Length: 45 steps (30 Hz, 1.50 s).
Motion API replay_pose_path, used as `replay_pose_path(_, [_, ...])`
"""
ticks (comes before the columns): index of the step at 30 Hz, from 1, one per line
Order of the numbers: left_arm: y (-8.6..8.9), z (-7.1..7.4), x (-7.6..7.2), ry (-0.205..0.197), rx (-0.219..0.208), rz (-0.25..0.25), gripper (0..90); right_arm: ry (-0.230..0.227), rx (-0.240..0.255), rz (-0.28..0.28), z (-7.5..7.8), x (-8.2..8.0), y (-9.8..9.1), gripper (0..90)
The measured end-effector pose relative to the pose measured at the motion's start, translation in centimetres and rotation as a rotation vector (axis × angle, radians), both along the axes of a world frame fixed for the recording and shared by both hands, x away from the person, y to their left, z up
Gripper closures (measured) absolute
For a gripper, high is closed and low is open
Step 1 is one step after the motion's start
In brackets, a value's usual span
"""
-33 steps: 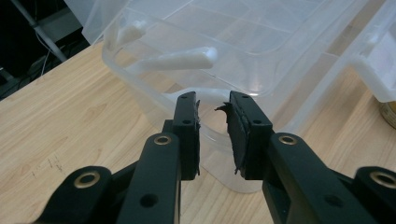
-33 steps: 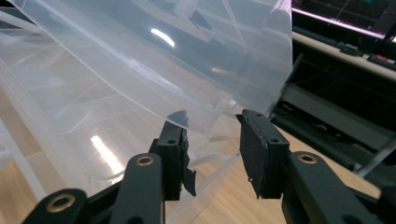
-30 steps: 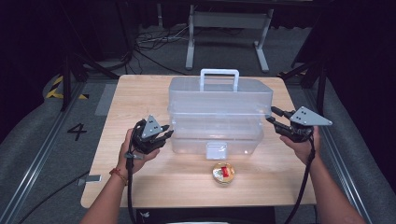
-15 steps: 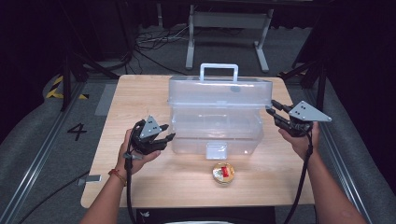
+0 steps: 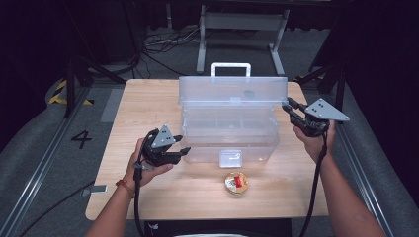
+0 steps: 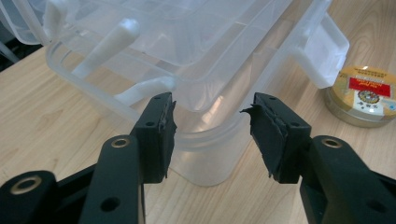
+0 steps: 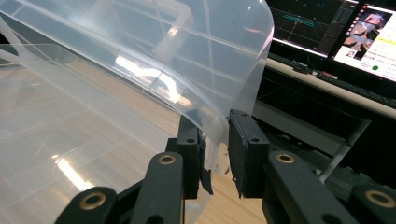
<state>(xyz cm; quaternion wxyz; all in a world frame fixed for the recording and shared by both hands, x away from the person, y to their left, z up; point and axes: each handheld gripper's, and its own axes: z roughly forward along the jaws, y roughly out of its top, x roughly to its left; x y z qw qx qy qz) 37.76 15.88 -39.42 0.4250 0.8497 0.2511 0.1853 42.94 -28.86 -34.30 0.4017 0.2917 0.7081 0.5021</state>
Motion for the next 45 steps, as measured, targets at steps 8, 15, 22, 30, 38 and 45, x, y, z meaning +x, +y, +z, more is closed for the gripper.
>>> replay_pose_path(8, [-0.5, 0.1, -0.5, -0.026, 0.043, -0.043, 50.8, -0.007, -0.015, -0.035, 0.8, 0.2, 0.5, 77.3])
replay_pose_path(15, [-1.8, -0.1, -0.4, -0.029, 0.095, -0.07, 52.0, -0.005, -0.016, -0.046, 1.5, 0.5, 0.9, 77.9])
replay_pose_path(22, [-2.8, -0.4, 0.0, -0.026, 0.143, -0.095, 51.4, -0.007, -0.026, -0.045, 2.3, 0.6, 1.3, 78.5])
replay_pose_path(30, [-3.0, -0.7, 0.4, -0.011, 0.15, -0.101, 53.3, -0.007, -0.027, -0.056, 2.7, 0.8, 1.6, 79.1])
replay_pose_path(38, [-3.2, -1.2, 0.8, -0.003, 0.157, -0.105, 54.5, -0.002, -0.013, -0.072, 2.9, 1.2, 1.7, 79.5])
replay_pose_path(45, [-3.5, -1.7, 1.0, -0.014, 0.187, -0.092, 59.2, -0.002, 0.003, -0.087, 3.0, 1.5, 1.9, 79.8])
